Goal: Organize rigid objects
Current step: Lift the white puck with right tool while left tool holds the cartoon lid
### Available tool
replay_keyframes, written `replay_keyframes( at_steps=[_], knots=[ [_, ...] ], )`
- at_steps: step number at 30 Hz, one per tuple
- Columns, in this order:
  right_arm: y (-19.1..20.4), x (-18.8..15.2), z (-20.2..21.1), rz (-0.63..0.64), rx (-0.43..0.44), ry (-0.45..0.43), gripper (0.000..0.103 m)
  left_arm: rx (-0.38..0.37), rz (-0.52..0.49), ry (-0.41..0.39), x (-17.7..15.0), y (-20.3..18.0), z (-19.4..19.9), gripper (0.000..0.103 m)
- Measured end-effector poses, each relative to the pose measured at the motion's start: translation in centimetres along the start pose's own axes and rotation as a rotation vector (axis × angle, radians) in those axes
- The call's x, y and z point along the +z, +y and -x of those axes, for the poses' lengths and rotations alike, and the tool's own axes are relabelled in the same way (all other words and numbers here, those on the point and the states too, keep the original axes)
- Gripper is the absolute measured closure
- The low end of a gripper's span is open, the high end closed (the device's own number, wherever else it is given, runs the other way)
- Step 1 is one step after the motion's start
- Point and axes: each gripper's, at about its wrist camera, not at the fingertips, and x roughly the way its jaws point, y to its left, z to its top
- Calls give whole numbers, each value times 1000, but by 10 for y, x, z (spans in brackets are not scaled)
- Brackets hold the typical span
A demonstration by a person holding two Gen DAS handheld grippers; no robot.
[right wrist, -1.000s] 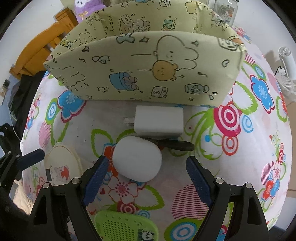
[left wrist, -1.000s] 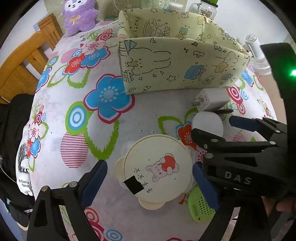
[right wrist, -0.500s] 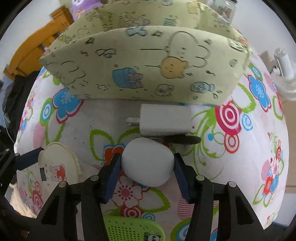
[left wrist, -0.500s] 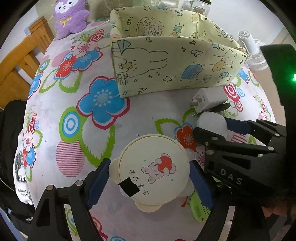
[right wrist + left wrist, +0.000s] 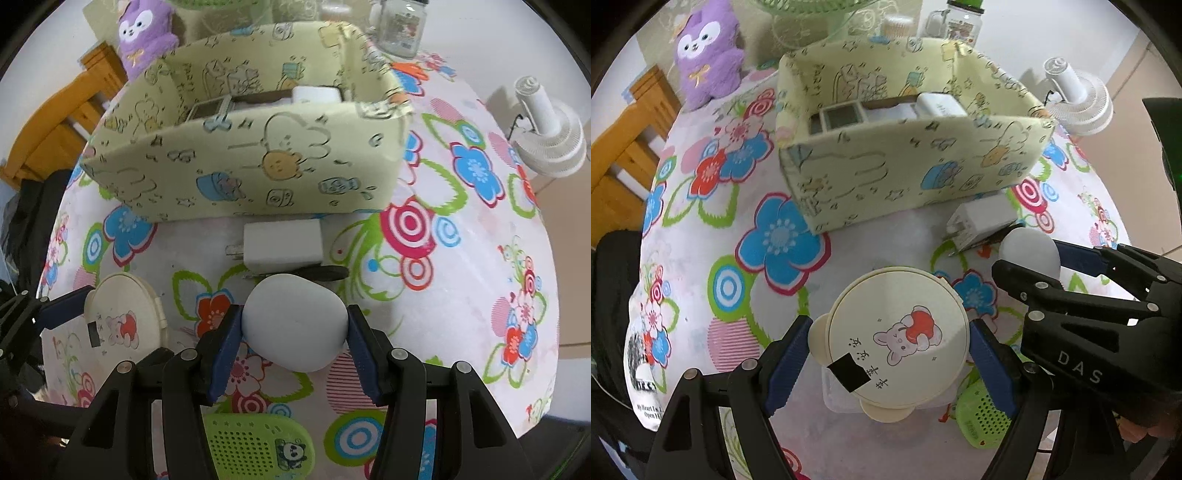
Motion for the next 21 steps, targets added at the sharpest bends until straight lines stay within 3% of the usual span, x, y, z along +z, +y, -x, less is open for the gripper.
replay_keyframes(
  at_steps=[21],
  knots=[
    [-3,11,69,-49,-44,-109,45,13,-51,-78,24,-10,50,18]
  ],
)
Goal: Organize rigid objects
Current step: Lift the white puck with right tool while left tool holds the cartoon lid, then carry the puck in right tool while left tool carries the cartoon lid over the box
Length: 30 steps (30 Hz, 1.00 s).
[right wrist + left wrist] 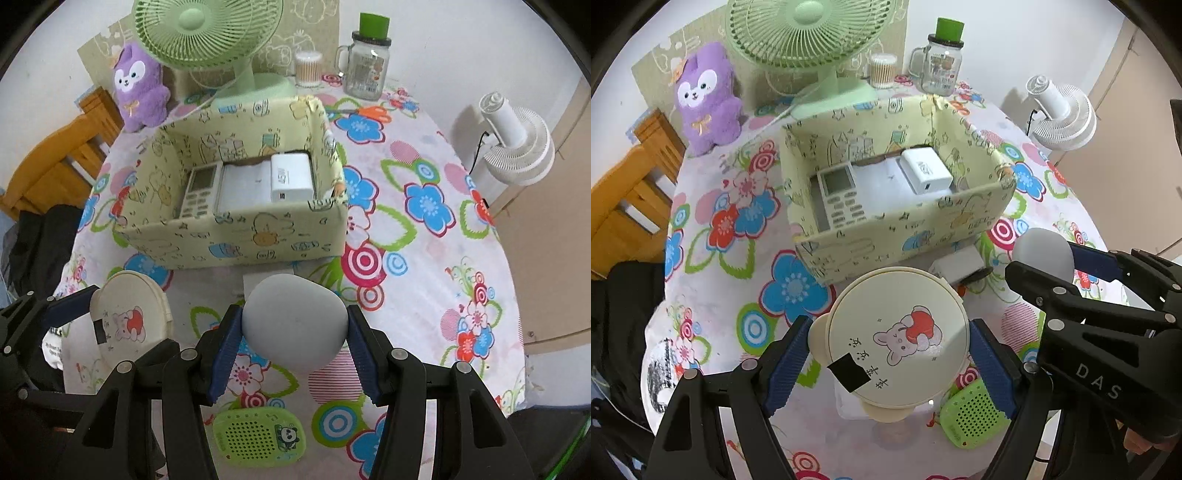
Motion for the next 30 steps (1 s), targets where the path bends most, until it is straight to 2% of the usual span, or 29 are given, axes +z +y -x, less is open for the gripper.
replay_keyframes(
  at_steps=[18,30],
  knots=[
    [4,24,37,-28,-17,-73,44,2,-46,-68,27,2,29,18],
    [-6,59,28,22,32,-73,44,28,19,-74,56,4,22,18]
  ],
)
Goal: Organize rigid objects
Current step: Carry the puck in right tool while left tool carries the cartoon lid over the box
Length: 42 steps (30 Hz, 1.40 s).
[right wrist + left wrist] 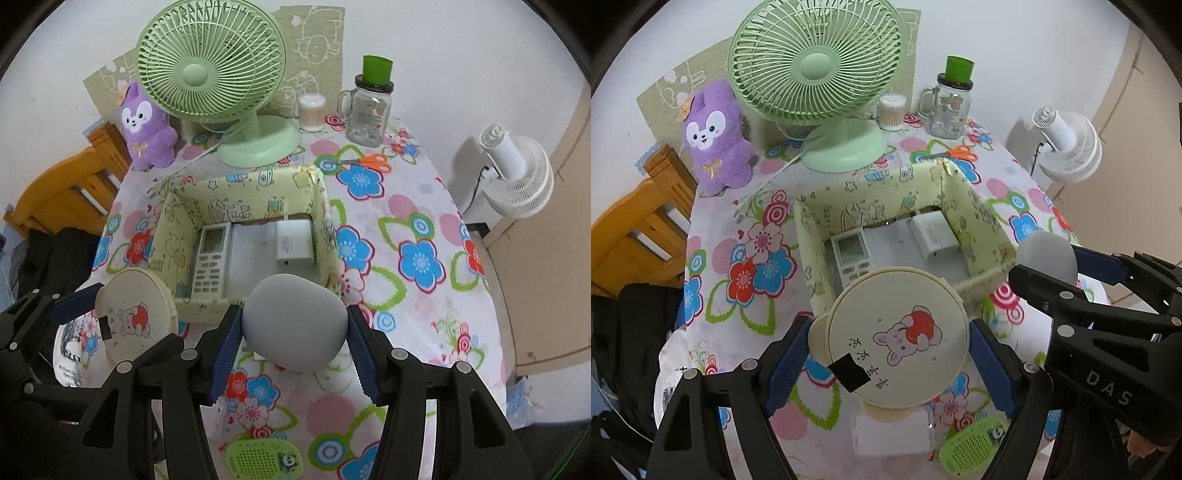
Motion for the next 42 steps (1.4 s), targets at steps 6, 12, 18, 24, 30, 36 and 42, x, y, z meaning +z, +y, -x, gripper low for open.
replay_keyframes(
  at_steps=[6,12,18,24,30,36,42],
  knots=[
    [-6,20,-10,23,25,4,44,17,33,-3,15,0,-9,18],
    [-12,36,-25,32,45,20,44,25,55,3,27,3,-23,18],
    [-14,48,-39,40,65,35,44,20,71,22,38,6,-40,17],
    [-16,57,-52,33,74,50,44,7,60,41,48,3,-58,17],
    [-16,62,-65,37,82,67,44,-11,53,71,54,-1,-78,17],
    [-16,65,-78,41,83,91,44,-26,54,101,57,-1,-97,17],
    [-15,66,-88,60,79,107,44,-34,54,124,59,-2,-109,17]
  ],
)
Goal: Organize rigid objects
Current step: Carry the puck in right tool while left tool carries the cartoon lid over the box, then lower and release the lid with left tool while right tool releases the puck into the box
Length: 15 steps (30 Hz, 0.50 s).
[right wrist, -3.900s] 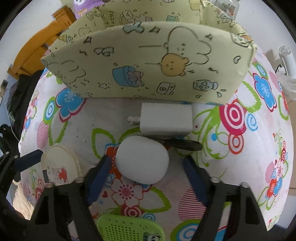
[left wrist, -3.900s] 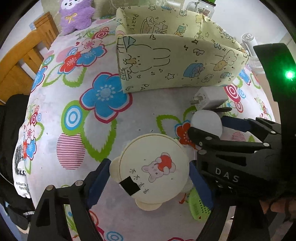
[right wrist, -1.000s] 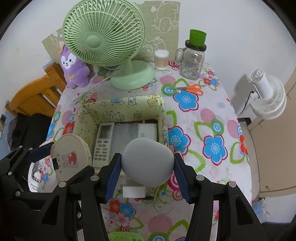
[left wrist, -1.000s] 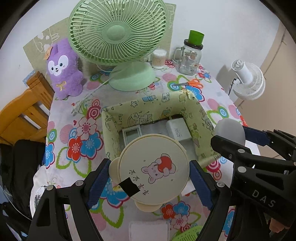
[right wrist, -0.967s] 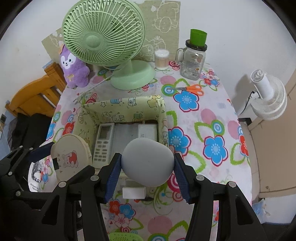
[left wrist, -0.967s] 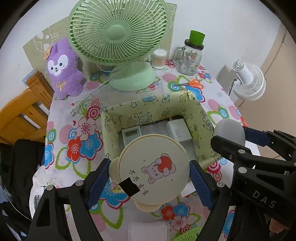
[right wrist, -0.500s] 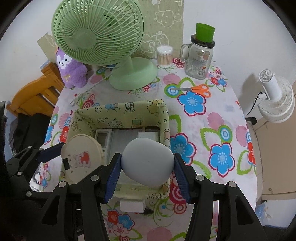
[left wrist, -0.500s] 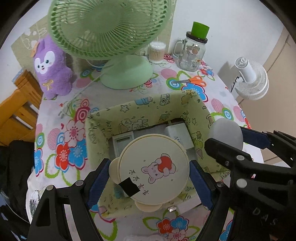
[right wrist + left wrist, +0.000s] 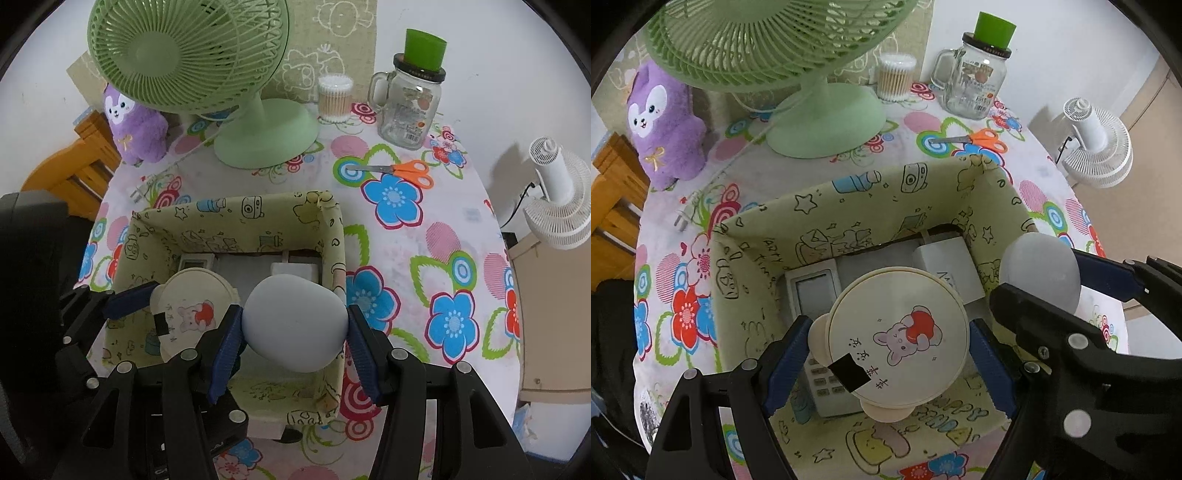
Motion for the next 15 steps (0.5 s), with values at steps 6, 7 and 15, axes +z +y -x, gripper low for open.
replay_keyframes(
  at_steps=[6,7,15],
  knots=[
    [1,2,-3,13,-14,-1,44,-12,15,13,2,4,-8,8],
    [2,2,-3,15,-16,-1,44,-13,18,6,2,5,-7,6],
    [4,2,-4,27,-31,-1,44,11,4,11,-2,6,-3,1]
  ],
)
